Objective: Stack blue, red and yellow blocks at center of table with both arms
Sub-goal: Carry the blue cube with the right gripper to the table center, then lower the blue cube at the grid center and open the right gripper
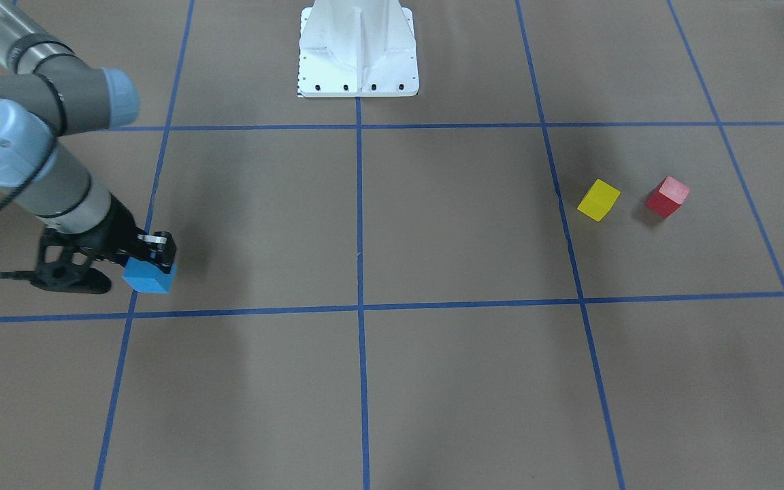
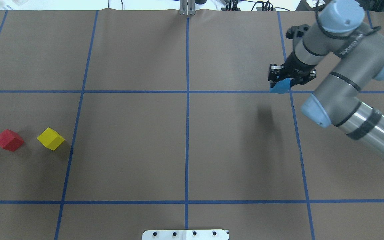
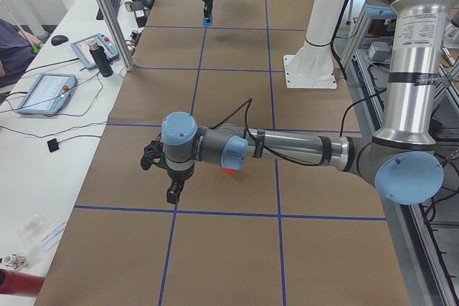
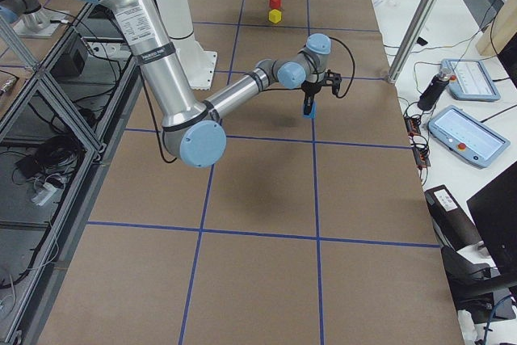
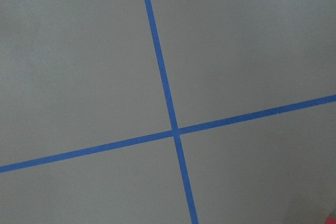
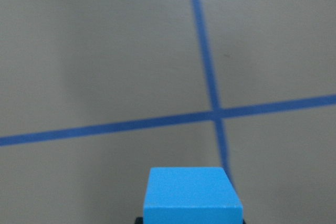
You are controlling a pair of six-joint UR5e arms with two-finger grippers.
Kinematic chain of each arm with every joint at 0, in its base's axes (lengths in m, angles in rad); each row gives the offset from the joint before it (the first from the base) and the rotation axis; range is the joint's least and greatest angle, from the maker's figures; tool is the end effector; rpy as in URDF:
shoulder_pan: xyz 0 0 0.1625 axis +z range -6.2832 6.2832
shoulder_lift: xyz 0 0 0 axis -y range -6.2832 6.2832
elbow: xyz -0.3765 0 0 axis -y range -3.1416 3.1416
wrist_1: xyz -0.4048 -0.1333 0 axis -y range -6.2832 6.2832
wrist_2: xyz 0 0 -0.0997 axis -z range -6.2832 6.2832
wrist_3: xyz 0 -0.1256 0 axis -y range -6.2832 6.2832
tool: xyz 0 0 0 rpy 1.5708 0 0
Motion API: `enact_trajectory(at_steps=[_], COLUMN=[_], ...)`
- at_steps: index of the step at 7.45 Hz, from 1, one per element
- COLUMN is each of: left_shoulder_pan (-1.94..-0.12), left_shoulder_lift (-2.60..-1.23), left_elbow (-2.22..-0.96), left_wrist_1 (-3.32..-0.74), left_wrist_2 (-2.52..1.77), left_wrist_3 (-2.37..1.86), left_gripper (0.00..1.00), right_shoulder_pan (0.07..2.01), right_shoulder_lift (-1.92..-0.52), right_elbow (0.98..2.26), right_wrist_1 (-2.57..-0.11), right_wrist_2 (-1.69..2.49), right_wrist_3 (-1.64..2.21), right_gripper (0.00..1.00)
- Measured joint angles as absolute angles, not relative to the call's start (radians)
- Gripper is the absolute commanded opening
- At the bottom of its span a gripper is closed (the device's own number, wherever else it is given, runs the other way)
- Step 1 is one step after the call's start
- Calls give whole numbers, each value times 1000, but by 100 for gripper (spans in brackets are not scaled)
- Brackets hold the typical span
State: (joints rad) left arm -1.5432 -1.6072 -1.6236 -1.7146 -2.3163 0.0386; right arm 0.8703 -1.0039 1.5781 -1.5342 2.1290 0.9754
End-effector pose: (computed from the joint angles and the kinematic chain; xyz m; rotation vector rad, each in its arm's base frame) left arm -0.0333 -0.5363 0.5695 0.2263 0.7413 0.1497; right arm -0.3904 -0.5666 0.2903 -0.0040 -0.8029 0.0896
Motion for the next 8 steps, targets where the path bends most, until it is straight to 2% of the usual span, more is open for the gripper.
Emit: enact_trajectory(at_steps=[2,3,6,8], left_shoulder_pan=[-1543,-1543,-1543,-1543], left_shoulder_lift=[-1606,-1606,-1607,-1608], left_elbow=[-1617,-1615,-1609,-1604], left_wrist_1=[-1713,-1713,-1714,-1714], left_wrist_2=[-2317,-2318,-2318,-2318], left_wrist_3=[38,38,39,38], left_gripper=[100,100,100,100], right_shoulder_pan=[782,737,648,625], right_shoulder_lift=[-770,-698,-588,-571], right_elbow=[1382,1317,1220,1195], right_wrist_1=[-1562,-1563,-1563,-1561], right_wrist_2=[2069,2053,2032,2029], right_wrist_3=[954,949,954,960], right_gripper=[0,0,0,0])
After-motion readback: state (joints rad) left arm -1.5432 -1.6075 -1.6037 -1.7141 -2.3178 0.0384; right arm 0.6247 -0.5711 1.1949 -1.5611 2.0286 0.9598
